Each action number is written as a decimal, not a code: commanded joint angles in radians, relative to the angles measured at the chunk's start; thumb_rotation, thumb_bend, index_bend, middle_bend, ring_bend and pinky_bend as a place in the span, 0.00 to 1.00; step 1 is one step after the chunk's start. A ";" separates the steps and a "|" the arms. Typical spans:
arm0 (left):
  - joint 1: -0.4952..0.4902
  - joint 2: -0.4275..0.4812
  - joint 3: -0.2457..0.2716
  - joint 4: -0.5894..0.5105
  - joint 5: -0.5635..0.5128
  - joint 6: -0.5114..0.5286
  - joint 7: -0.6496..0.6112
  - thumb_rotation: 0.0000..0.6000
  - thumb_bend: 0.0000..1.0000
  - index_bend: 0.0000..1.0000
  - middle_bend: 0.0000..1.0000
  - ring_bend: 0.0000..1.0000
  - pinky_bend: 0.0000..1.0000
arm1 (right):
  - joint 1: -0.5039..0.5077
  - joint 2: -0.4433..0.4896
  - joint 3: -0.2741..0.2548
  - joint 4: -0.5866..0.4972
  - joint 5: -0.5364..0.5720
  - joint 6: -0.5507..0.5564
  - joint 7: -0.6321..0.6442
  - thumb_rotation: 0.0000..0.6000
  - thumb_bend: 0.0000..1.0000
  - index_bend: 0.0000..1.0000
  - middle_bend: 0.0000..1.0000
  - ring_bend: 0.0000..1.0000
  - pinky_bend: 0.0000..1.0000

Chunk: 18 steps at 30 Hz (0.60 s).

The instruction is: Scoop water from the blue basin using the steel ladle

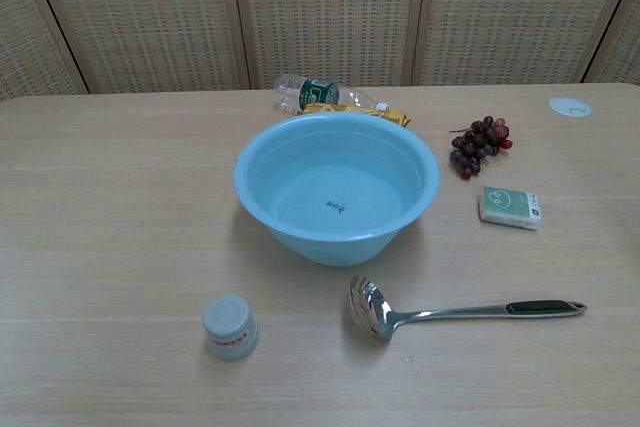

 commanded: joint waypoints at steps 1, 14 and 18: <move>0.002 -0.002 0.002 0.005 0.008 0.004 -0.004 1.00 0.00 0.00 0.00 0.00 0.00 | -0.004 0.004 0.003 -0.005 -0.001 0.000 0.002 1.00 0.00 0.00 0.00 0.00 0.00; -0.015 -0.007 -0.010 0.017 0.007 -0.014 -0.018 1.00 0.00 0.00 0.00 0.00 0.00 | 0.075 -0.057 0.008 -0.027 -0.063 -0.129 -0.011 1.00 0.00 0.02 0.65 0.58 0.93; -0.023 -0.006 -0.018 0.007 -0.012 -0.032 -0.012 1.00 0.00 0.00 0.00 0.00 0.00 | 0.125 -0.109 0.021 -0.061 0.015 -0.240 -0.126 1.00 0.00 0.18 0.77 0.71 1.00</move>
